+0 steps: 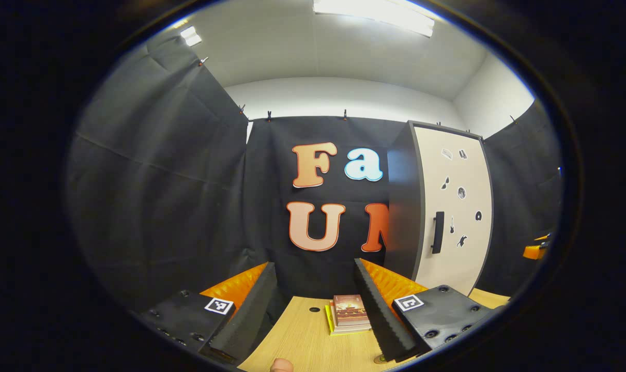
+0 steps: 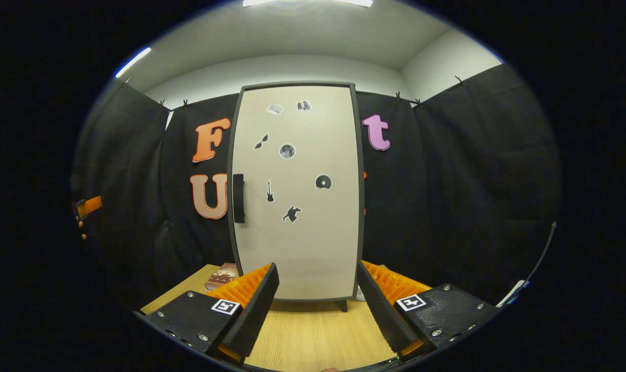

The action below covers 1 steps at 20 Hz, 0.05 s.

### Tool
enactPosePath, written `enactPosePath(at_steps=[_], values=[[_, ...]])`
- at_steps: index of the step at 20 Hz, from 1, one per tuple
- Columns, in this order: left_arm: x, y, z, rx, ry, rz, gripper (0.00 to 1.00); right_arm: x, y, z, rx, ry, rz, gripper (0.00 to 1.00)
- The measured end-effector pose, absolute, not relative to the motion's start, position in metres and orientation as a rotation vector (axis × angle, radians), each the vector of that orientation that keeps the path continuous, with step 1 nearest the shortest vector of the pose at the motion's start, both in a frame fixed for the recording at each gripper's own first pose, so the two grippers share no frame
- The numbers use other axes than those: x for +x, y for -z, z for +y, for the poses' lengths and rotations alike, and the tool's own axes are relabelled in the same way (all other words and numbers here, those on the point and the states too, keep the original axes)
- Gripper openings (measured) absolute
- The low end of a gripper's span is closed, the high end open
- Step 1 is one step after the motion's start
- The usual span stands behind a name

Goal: Open the cabinet door with the right hand, grasp the bottle in the cabinet with the left hand and place it on the coaster, then close the cabinet door with the right hand.

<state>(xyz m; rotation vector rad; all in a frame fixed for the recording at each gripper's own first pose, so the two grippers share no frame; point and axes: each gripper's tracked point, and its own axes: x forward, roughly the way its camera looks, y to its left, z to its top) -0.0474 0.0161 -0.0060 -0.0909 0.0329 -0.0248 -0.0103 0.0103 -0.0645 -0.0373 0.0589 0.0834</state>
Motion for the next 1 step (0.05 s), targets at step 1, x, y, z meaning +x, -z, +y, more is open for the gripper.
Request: enactPosePath(at_steps=[1], values=[[-0.0489,-0.0016,0.0214,-0.085,0.015,0.027,0.97,-0.0186,0.0506,0.0077,-0.036,-0.078,0.041,0.94]])
